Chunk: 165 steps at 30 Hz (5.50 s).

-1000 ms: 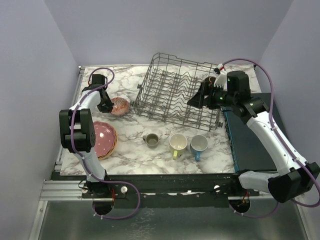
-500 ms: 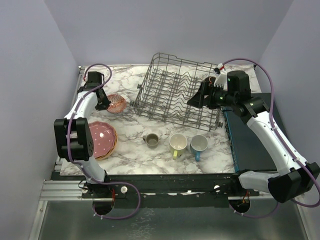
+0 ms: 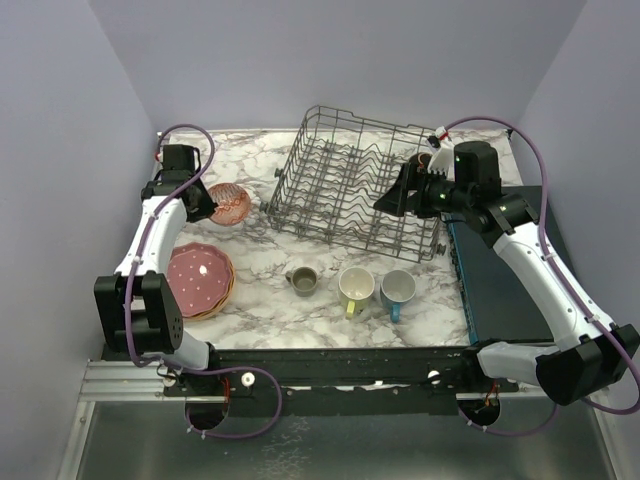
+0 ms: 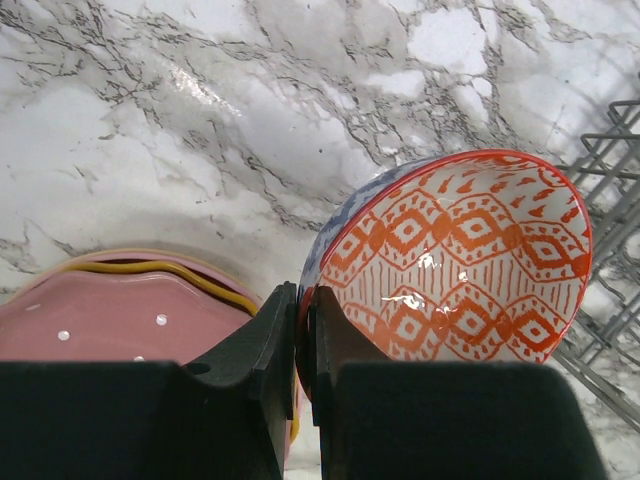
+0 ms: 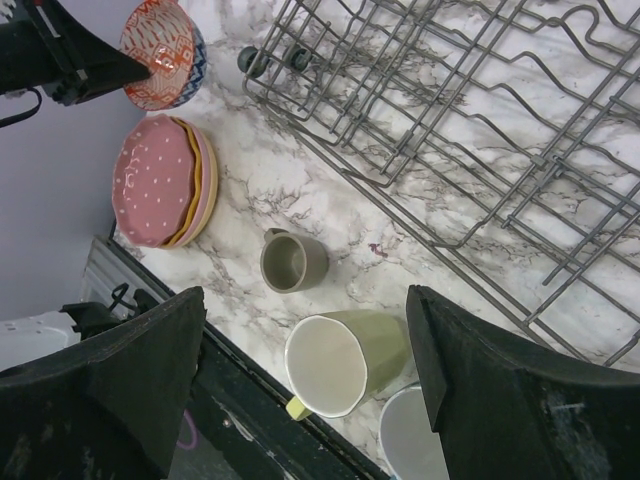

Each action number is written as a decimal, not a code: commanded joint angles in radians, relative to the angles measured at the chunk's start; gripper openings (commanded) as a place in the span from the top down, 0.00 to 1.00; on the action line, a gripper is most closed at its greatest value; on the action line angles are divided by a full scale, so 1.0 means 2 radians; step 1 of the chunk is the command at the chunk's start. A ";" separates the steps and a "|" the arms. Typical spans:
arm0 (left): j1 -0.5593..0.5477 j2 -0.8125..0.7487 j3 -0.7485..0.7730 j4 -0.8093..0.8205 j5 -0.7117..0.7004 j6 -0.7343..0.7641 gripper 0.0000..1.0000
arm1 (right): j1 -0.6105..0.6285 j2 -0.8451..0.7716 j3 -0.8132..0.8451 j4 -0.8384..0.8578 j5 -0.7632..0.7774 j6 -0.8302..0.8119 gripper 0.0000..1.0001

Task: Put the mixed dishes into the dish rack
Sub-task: Pick up the bowl from the center of the board, then turn the bowl upside down on the dish rack.

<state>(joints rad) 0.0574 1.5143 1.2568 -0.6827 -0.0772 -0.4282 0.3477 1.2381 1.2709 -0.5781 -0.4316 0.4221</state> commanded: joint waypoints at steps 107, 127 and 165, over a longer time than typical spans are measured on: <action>-0.145 -0.162 -0.074 0.171 0.376 -0.199 1.00 | 0.110 0.102 -0.084 0.462 -0.115 0.383 0.03; -0.146 -0.169 -0.080 0.172 0.364 -0.200 1.00 | 0.110 0.079 -0.110 0.482 -0.099 0.400 0.18; -0.147 -0.176 -0.090 0.167 0.348 -0.189 0.53 | 0.108 0.056 -0.071 0.356 -0.038 0.307 0.55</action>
<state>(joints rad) -0.2352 1.1912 1.0760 -0.3599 0.6388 -0.8272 0.5636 1.3815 1.0786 0.1696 -0.5518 1.0863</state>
